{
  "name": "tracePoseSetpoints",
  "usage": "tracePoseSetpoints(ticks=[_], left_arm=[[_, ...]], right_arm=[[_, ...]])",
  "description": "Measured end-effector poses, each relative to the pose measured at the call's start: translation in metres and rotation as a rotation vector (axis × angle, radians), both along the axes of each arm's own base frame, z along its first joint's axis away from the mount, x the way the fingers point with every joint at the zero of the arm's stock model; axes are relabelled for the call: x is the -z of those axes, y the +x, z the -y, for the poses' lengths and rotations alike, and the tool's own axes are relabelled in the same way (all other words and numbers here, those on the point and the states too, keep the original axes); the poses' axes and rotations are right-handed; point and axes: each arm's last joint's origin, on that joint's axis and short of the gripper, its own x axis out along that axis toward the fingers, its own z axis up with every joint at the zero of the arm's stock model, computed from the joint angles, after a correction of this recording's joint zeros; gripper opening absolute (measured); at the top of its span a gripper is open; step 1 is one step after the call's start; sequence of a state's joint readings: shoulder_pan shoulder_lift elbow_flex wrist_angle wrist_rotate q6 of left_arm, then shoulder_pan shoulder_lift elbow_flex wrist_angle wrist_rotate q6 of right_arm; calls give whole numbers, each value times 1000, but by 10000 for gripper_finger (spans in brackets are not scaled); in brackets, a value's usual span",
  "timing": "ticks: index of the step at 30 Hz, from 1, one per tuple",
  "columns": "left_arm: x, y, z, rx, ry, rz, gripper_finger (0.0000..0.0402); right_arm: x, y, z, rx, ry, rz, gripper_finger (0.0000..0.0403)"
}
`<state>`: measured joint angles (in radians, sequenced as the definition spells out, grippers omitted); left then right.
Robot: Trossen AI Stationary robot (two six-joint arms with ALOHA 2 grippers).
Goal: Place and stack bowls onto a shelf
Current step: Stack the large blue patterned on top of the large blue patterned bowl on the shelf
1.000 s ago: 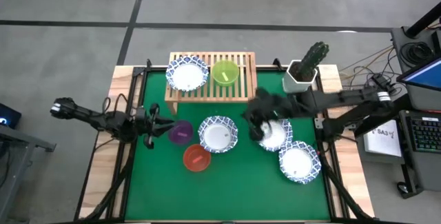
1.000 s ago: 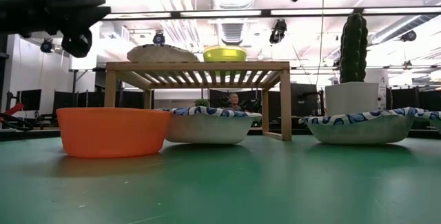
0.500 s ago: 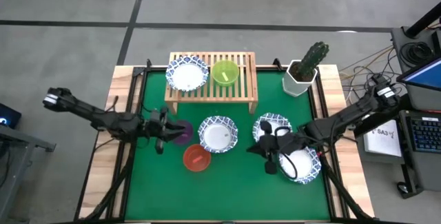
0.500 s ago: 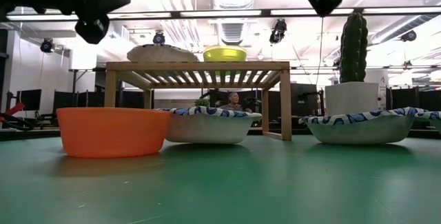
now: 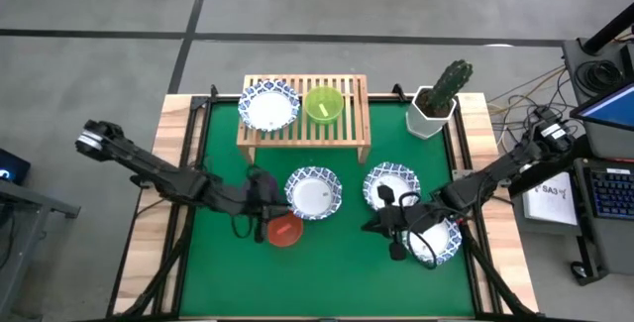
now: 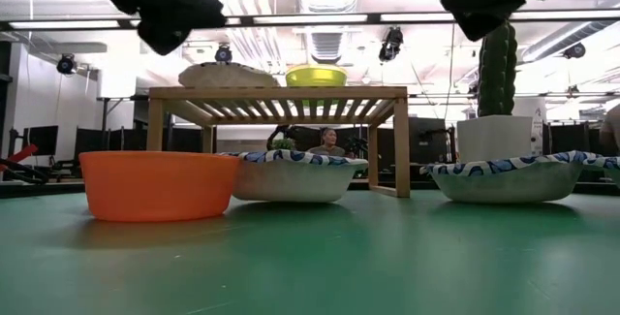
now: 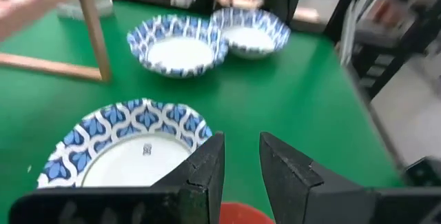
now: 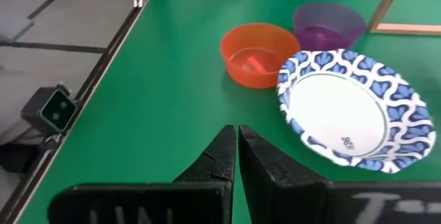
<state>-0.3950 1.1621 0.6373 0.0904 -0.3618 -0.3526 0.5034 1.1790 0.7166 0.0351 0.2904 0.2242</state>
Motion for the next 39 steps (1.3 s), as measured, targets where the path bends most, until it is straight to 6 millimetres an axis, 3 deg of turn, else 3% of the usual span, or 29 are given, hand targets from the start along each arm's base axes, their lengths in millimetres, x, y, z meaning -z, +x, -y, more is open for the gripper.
tracePoseSetpoints(ticks=[4,9,15,22,29,39], left_arm=[[5,21,12,-20,68,-84,75],[12,46,24,-17,143,-149,75],[16,63,31,-26,191,-225,80],[16,82,37,-75,256,-274,142],[44,104,44,-92,358,-360,200],[75,124,42,-114,396,-473,203]], right_arm=[[6,-6,-6,-46,-13,19,9],[0,-15,-4,-59,4,61,9],[-1,-22,-2,-70,10,89,9],[3,-25,-1,-76,15,91,9],[3,-26,0,-77,16,91,9],[4,-26,0,-77,16,90,9]])
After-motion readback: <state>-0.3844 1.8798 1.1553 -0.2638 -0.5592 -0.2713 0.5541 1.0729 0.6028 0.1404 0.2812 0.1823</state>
